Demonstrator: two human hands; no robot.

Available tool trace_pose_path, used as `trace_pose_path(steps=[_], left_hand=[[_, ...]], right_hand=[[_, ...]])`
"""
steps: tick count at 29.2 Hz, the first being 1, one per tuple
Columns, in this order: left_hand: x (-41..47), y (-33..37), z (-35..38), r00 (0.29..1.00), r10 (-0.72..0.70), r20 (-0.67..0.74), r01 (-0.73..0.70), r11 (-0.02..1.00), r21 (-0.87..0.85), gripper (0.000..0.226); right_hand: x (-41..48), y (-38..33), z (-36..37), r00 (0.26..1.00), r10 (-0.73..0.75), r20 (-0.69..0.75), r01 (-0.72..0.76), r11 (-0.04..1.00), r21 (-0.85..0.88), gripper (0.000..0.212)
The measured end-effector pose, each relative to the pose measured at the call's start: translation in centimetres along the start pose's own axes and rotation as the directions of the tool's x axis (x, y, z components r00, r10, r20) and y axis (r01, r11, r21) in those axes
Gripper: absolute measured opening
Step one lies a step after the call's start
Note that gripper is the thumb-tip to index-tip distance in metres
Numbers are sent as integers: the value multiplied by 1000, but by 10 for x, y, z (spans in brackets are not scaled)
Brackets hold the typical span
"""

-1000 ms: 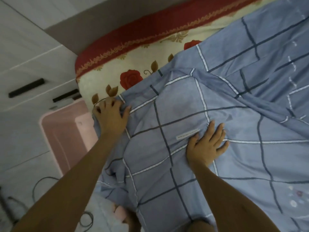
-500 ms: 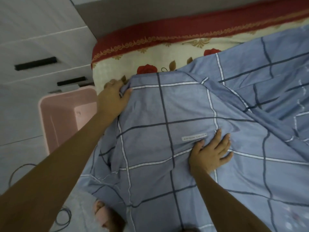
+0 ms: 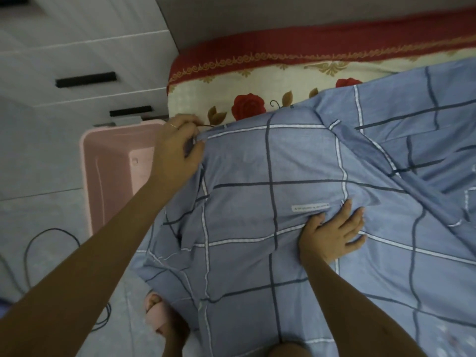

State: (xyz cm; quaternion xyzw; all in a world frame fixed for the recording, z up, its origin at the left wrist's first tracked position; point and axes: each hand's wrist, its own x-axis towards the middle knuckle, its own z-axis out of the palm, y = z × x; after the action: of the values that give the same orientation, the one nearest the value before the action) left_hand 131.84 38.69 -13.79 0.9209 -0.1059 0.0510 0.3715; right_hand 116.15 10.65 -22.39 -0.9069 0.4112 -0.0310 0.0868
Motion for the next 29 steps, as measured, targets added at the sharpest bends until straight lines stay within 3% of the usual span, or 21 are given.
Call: trace_pose_path(steps=[2,4,7,8,10,14,17,22,25,29], left_hand=[[-15,29,-11,998,25,65,-18,994,-106,23],[-31,51,-17,976,-72,208,116,972,-206,27],[-44,58,-18,814,-216,539,449,823,-348,35],[-43,53,-16,768,-263,584,539,758,-367,34],[-35,32,-10,782,-395,482,591,715,-373,29],[-9,-18,5,894,-417,163,441,882,-163,10],[2,-34,11,888,-425,173,442,894,-74,16],[6,-26,4,786,-508,352,535,845,23,9],[7,-27,-3,837,-514,189,526,850,-20,13],[6,-37,1,822,-565,66,569,818,-81,22]], right_hand=[[0,0,0,1000,-1,-11,1,1000,5,62],[1,0,-1,1000,-1,-8,2,1000,15,62],[-1,0,-1,1000,-5,-2,5,1000,27,61],[-1,0,-1,1000,-4,-2,4,1000,26,61],[-2,0,-1,1000,-9,-11,9,1000,16,61],[-2,0,-1,1000,-5,1,5,1000,22,61],[-1,1,0,1000,2,6,-2,1000,30,61],[-2,1,-1,1000,3,15,-4,1000,31,61],[-2,1,-1,1000,6,29,-7,999,36,61],[-1,1,-1,1000,5,27,-6,999,45,62]])
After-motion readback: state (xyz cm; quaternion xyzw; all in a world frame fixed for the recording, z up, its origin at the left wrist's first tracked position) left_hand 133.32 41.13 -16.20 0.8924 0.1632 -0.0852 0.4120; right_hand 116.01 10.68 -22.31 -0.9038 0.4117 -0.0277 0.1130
